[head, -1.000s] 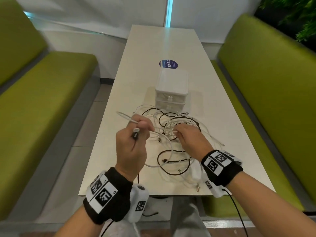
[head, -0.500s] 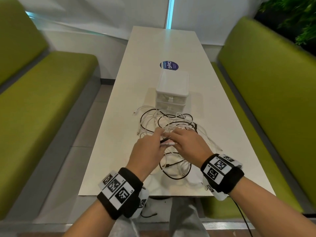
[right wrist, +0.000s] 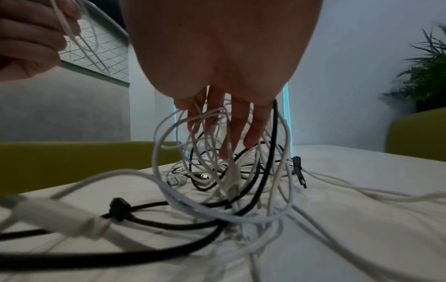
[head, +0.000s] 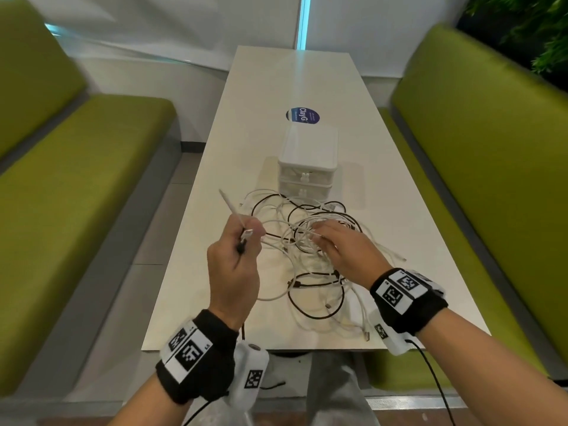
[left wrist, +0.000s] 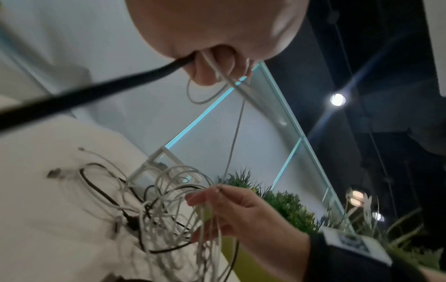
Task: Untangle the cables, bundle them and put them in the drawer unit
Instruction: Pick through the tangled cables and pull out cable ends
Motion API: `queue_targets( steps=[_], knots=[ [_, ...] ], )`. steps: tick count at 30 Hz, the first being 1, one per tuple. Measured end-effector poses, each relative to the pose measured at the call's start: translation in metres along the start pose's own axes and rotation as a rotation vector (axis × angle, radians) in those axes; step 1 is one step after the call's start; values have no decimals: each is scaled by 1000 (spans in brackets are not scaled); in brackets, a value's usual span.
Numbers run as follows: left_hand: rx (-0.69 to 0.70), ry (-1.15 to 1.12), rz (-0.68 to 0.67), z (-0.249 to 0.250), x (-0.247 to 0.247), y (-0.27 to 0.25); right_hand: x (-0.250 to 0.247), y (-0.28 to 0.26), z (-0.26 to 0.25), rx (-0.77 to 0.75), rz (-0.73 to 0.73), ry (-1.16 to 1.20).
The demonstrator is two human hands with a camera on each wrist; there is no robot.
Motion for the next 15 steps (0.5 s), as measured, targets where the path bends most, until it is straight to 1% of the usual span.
queue_targets(
  steps=[2, 3, 4, 5, 8, 10, 12, 15],
  knots=[
    [-3, -183, 60, 5, -1, 0, 4, 0, 8, 51, -36, -1],
    [-6, -228, 82, 6, -2, 1, 5, 0, 12, 69, -45, 11],
    [-18, -214, 89, 6, -2, 4, 6, -1, 15, 74, -39, 20],
    [-39, -141, 78, 3, -3, 7, 5, -3, 15, 69, -25, 23],
    [-144, 190, 4, -15, -3, 11, 2, -5, 7, 8, 37, 43],
    [-187, 299, -31, -26, -3, 8, 1, -4, 1, 0, 47, 64],
    [-174, 363, -65, -28, 0, 3, 0, -4, -2, 2, 29, 74],
    [-59, 339, -116, -20, 9, -3, -2, -4, -6, 1, 6, 66]
  ],
)
Point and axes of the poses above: each hand's wrist, its own y-axis towards the middle knuckle, its own x-axis out of the palm, z = x × y, the point moved 4 cm from there along y, towards the middle knuckle, and after that the axes turned 10 degrees about -y, right-handed, at the moved point
